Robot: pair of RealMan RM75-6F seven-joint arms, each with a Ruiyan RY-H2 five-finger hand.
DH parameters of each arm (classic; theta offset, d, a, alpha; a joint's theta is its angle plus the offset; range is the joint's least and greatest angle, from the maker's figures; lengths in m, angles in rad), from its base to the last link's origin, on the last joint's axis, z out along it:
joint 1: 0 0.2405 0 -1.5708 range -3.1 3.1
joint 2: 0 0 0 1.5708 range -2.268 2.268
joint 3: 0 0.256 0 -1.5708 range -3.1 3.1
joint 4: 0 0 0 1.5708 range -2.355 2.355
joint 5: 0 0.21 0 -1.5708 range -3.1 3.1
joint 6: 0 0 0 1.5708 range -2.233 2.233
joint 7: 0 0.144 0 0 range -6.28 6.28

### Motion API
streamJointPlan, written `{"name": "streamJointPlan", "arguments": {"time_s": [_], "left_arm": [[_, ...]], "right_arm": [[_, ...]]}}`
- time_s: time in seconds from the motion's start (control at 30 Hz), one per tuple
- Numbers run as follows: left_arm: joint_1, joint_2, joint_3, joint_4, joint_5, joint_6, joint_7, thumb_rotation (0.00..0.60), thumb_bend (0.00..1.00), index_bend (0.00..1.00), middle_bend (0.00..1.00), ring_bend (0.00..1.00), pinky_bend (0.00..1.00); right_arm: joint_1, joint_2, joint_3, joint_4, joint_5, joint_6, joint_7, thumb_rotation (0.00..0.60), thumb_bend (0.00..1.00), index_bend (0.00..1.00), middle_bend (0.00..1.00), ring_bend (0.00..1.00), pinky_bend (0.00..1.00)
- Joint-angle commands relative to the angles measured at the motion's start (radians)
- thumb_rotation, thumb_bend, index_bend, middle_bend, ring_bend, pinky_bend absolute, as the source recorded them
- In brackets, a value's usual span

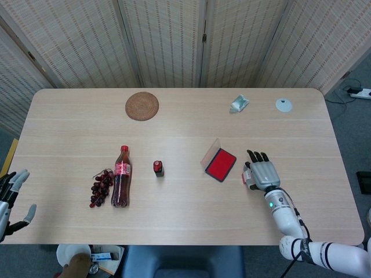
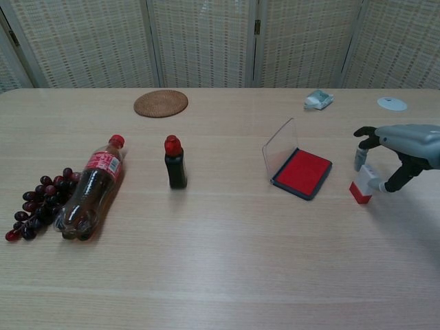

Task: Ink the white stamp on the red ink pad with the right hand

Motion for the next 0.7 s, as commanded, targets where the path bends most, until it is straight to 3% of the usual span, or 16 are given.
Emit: {"name": "streamJointPlan", "arguments": {"time_s": [0.03, 0.2, 0.37, 0.7], "left_arm": [[0.000, 0.000, 0.000, 0.000, 0.000, 0.000, -0.001, 0.600, 0.43, 0.00, 0.00, 0.00, 0.00], [-0.001, 0.002, 0.000, 0.000, 0.000, -0.002, -0.007, 0.600, 0.43, 0.00, 0.00, 0.00, 0.00], [-0.002, 0.003, -0.001, 0.002, -0.002, -0.004, -0.013, 0.600, 0.43, 0.00, 0.00, 0.00, 0.00], [-0.002, 0.002, -0.001, 0.003, -0.002, -0.005, -0.011, 0.600, 0.43, 0.00, 0.00, 0.00, 0.00]], "right_arm": [[0.002, 0.011, -0.003, -0.011, 0.012, -0.011, -0.006, 0.600, 0.42, 0.44, 0.00, 0.00, 0.00], [0.004, 0.032, -0.008, -0.033, 0.022, -0.025, -0.008, 0.600, 0.36, 0.23, 0.00, 0.00, 0.00], [0.006, 0.051, -0.015, -0.047, 0.029, -0.037, -0.007, 0.600, 0.32, 0.10, 0.00, 0.00, 0.00], [-0.015, 0.115, -0.008, -0.133, -0.032, 0.008, 0.036, 0.600, 0.30, 0.05, 0.00, 0.00, 0.00]]}}
